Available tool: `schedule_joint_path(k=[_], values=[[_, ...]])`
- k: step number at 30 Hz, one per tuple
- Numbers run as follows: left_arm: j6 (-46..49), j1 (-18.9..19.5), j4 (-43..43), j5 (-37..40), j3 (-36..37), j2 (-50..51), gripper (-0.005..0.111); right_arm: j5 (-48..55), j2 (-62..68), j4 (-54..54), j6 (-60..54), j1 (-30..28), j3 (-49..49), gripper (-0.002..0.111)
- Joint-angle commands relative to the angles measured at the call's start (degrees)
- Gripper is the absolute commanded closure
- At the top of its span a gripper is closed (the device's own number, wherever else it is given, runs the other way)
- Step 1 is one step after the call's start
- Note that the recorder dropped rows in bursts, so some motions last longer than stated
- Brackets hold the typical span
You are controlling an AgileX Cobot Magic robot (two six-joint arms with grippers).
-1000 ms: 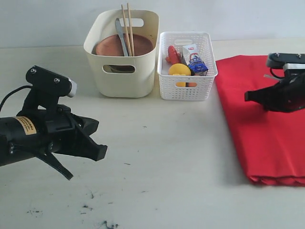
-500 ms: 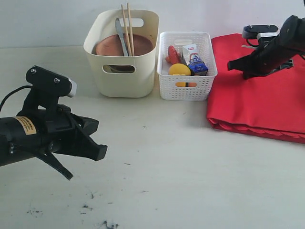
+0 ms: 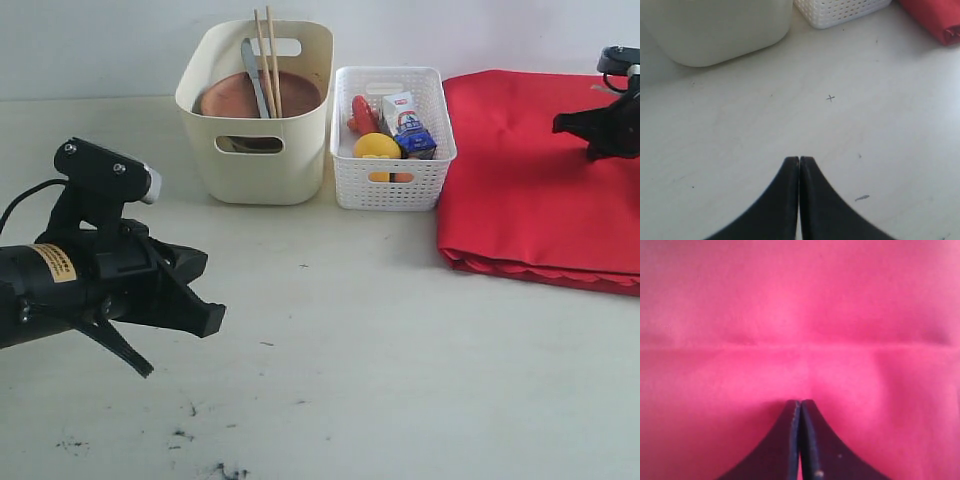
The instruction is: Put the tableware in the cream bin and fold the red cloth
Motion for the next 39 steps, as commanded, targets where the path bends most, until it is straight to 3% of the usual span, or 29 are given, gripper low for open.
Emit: schedule_joint_path(k=[1,8,16,19,24,30,35,39], values=[[-0.4,0.2,-0.2,-0.4,0.2,-0.4,0.104,6.1,4.4,-0.4,-6.7,2.1,-5.9,0.108],[-0.2,0.2,-0.1,-1.0,0.2,-0.4,0.104,11.9,4.4,-1.0,-12.2,8.0,-11.0,0.108],[-0.2,0.2,-0.3,-3.1,0.4,-1.7,0.104,17.9,-6.4,-3.6,0.0,4.6,-8.3,0.108],[-0.2,0.2,-1.3,-3.9,2.6,-5.9,0.104,12.9,-14.2,-3.6,1.8,3.9,0.3,0.108],[0.0,0.2,-3.8,-6.6,8.9,-20.2,0.104,-7.5,-29.9,3.3,3.8,4.9,21.4,0.108],[0.9,0.2,-5.5,-8.5,15.7,-41.2,0.104,-29.1,-46.5,5.3,4.6,11.8,44.9,0.108],[9.6,0.2,-5.5,-8.5,19.2,-54.0,0.104,-30.8,-55.0,5.3,12.5,19.1,54.7,0.108],[10.0,0.2,-5.5,-8.4,19.7,-59.6,0.104,-26.1,-57.7,5.3,13.9,21.2,55.8,0.108]])
